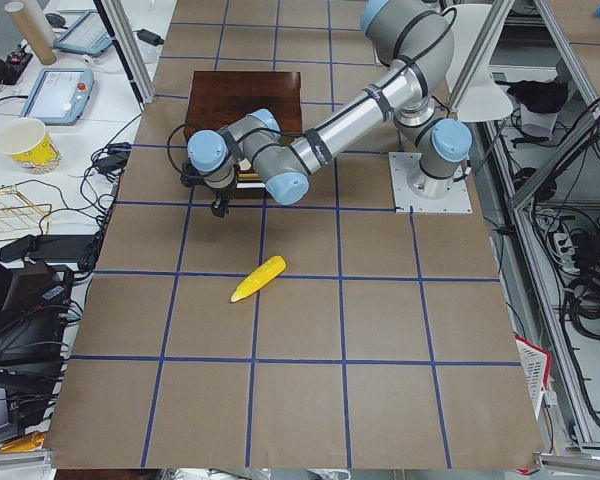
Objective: Open drawer and put corn inside
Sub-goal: 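Pull the drawer handle outward with the left gripper, opening the drawer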
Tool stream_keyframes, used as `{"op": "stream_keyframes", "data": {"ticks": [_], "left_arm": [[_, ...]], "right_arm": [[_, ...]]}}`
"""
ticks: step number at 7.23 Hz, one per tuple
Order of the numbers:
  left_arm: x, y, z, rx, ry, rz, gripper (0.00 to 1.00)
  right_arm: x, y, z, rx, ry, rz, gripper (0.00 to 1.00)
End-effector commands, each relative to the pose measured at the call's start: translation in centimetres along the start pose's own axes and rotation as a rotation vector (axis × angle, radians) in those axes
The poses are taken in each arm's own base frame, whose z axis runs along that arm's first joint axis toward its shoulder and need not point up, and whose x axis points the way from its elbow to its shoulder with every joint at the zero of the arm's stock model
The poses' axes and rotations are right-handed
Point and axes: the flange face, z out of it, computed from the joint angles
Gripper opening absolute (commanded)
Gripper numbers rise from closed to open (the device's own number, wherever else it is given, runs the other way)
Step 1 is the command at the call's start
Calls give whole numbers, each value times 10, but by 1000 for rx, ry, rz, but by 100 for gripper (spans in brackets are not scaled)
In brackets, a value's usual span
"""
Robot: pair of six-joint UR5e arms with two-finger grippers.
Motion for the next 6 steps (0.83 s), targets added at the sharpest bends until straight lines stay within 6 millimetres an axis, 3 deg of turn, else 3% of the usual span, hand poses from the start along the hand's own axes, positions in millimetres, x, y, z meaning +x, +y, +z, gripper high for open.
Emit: {"op": "stream_keyframes", "data": {"ticks": [1,4,6], "left_arm": [[-2,-3,-8,10,-14,6,100],[-23,5,-12,-12,-46,44,100],[-15,14,-32,-20,-39,31,100]], "right_arm": [[-1,0,0,0,0,-1,100],[-1,0,0,0,0,-1,100],[-1,0,0,0,0,-1,100]]}}
